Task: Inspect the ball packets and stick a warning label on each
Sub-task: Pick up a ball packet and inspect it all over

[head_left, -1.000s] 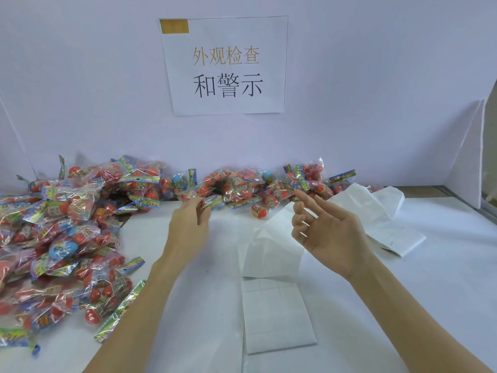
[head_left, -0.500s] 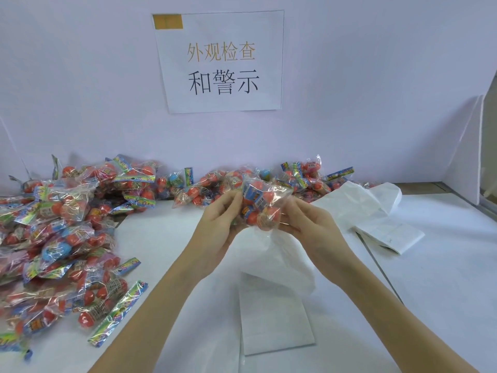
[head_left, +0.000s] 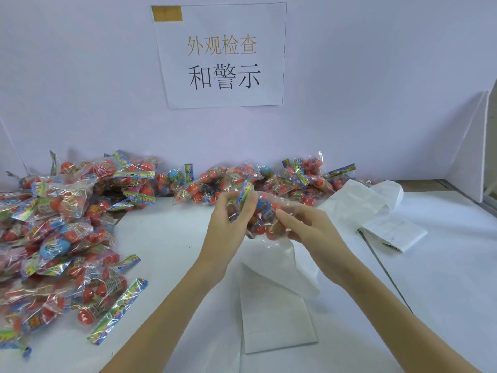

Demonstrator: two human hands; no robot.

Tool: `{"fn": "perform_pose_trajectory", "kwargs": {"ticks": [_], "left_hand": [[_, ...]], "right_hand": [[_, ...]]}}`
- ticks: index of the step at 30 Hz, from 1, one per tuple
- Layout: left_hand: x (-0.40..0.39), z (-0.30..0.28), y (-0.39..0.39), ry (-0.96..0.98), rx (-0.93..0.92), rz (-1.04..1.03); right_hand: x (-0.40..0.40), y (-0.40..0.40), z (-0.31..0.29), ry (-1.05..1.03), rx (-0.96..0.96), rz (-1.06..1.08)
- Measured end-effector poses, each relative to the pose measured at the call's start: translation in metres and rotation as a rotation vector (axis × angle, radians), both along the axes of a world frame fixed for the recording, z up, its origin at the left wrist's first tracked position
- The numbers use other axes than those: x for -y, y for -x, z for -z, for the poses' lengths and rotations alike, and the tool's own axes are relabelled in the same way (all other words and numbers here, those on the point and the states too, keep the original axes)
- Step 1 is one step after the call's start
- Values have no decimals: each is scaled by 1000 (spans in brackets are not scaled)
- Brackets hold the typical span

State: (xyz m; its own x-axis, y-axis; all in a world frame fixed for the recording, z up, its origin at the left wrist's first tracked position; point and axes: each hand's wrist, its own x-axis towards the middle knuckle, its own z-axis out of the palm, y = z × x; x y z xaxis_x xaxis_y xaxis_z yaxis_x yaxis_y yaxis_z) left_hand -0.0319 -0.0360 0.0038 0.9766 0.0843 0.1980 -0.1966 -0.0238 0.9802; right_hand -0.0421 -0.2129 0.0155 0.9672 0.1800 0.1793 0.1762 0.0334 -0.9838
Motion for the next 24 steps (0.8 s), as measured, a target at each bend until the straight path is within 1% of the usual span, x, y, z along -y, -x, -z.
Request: {"fn": "perform_pose_trajectory", "kwargs": {"ticks": [2,9,14,16,19,20,22,24], "left_hand": [[-4,-3,0,-72,17,14],[-13,-12,1,-140,122,0],[-10,-15,4,-124,205,-44],[-9,-12,4,-123,226,-109],[-13,-9,-1,-98,206,-215],[-14,-9,-2,-91,197,-225],[-16,-9,-4,-79,169,-189],[-15,-10,-3,-77,137,-89]], "right_hand": [[3,-2,-1,-30,-36,2],[3,-3,-3,-99,-42,68],[6,-6,-3,-195,-75,-22],[5,-5,-2,-167,-55,-56],[2,-5,2,1,-27,-96],[1,-5,4,22,-21,-90],[0,-5,7,15,-9,-57],[2,-5,7,-2,-3,-27]]}}
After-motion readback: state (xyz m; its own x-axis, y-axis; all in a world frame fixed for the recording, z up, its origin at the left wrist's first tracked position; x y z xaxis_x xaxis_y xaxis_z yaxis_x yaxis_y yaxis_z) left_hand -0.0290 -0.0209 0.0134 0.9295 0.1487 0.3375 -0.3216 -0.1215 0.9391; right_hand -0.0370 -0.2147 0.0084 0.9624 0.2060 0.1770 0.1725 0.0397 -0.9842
